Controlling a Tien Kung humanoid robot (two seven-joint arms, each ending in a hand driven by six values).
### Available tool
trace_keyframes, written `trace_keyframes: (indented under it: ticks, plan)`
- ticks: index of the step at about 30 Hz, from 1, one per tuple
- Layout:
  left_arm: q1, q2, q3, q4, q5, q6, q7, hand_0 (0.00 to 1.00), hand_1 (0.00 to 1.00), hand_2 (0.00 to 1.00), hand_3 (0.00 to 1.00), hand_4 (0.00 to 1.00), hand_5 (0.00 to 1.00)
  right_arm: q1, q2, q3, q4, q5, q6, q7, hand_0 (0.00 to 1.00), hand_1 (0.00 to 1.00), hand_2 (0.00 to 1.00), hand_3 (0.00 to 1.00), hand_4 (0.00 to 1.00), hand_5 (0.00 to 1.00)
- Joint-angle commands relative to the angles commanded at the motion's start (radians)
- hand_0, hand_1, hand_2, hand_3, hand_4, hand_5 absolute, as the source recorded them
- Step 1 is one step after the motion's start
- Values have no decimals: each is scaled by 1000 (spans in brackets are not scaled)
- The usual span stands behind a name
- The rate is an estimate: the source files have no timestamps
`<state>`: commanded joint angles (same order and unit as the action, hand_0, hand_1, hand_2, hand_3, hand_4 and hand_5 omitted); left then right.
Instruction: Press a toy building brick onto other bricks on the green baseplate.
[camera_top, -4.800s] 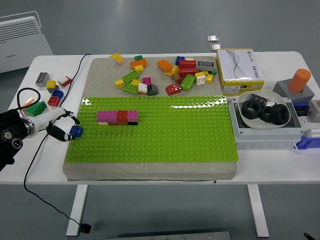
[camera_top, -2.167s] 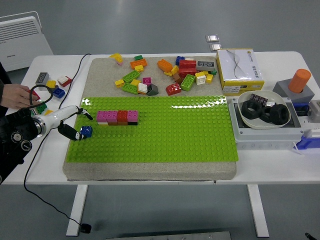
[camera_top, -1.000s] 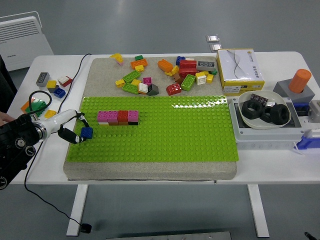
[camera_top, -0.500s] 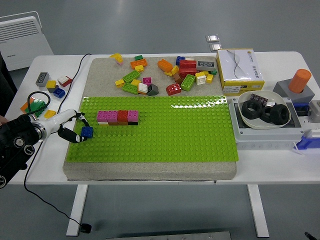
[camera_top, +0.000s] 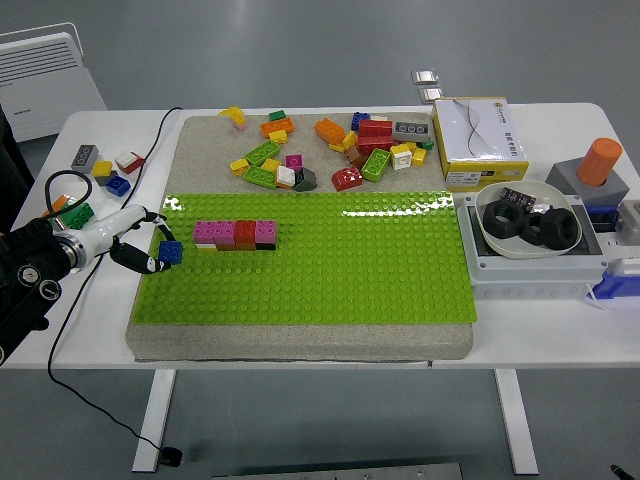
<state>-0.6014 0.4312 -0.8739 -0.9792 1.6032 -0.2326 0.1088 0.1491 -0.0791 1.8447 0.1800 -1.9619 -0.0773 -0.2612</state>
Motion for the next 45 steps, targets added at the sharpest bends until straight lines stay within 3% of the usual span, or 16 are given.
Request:
trace_keyframes:
  ticks: [7, 11, 18, 22, 26, 30, 34, 45]
  plan:
    - [7, -12, -34, -58, -91, 14, 18, 970, 980, 942, 519, 791, 2, 0, -3, -2, 0, 2, 0, 0, 520, 626, 737, 809, 893, 998]
    - [8, -33, -59, -109, -156, 48, 63, 998, 996, 957, 508, 827, 2, 1, -4, 0, 0, -3, 1, 0, 520, 625, 736, 809, 893, 998]
    - [-19, -49, -32, -155, -272, 61, 143, 998, 998, 987, 500, 844, 2, 2, -9, 0, 0, -6, 1, 1, 520, 625, 735, 809, 893, 998]
    - [-42, -99, -25, -138, -282, 85, 160, 998, 998, 997, 504, 837, 2, 3, -11, 4, 0, -14, 2, 1, 520, 622, 734, 809, 893, 998]
    - [-60, -154, -10, -112, -233, 106, 158, 998, 998, 998, 509, 834, 2, 5, -11, 6, 0, -22, 3, 1, 520, 621, 733, 809, 893, 998]
    - [-80, -192, 14, -79, -186, 110, 157, 998, 998, 998, 509, 834, 2, 6, -12, 8, 0, -27, 4, 1, 520, 621, 733, 809, 893, 998]
    - [-111, -204, 63, -31, -153, 106, 150, 998, 998, 998, 509, 837, 2, 8, -15, 10, 0, -32, 5, 1, 520, 619, 728, 809, 894, 998]
    - [-186, -198, 173, 43, -153, 86, 137, 998, 998, 998, 518, 839, 2, 17, -21, 17, 0, -44, 8, 2, 520, 613, 724, 809, 896, 998]
